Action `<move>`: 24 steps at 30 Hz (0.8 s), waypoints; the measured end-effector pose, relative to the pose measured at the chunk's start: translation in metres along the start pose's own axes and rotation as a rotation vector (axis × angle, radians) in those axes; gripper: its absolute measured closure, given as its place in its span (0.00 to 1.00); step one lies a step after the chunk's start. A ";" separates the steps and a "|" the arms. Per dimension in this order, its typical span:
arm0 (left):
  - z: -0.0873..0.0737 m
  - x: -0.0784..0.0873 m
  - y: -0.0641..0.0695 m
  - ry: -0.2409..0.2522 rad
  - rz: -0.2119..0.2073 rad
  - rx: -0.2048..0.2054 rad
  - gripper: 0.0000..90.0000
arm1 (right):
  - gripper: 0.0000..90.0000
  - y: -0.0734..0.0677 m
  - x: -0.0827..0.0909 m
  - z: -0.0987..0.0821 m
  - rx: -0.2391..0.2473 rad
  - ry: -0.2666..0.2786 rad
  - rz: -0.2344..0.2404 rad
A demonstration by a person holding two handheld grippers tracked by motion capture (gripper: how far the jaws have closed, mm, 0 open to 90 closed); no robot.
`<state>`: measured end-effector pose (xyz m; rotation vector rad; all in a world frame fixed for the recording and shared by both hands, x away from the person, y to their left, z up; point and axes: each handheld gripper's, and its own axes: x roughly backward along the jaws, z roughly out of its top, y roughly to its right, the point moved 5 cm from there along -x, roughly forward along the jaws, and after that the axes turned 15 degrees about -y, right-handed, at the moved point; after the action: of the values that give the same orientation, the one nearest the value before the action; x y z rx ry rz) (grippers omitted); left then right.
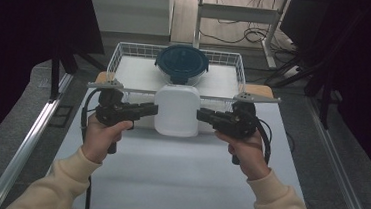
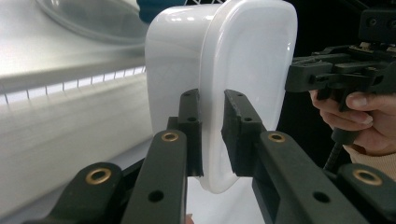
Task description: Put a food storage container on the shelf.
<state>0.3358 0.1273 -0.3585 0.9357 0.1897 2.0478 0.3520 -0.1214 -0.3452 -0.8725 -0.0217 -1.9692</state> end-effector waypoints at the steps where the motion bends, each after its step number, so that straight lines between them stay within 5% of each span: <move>1: 0.003 0.001 0.000 -0.001 0.002 0.000 0.87 | 0.89 0.000 0.000 0.002 0.000 0.001 0.000; 24: 0.058 0.027 -0.002 0.028 0.014 -0.028 0.86 | 0.89 -0.003 0.016 0.060 0.039 0.025 -0.028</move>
<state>0.3674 0.1373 -0.3035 0.8942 0.1690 2.0720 0.3793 -0.1111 -0.2902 -0.8258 -0.0583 -1.9996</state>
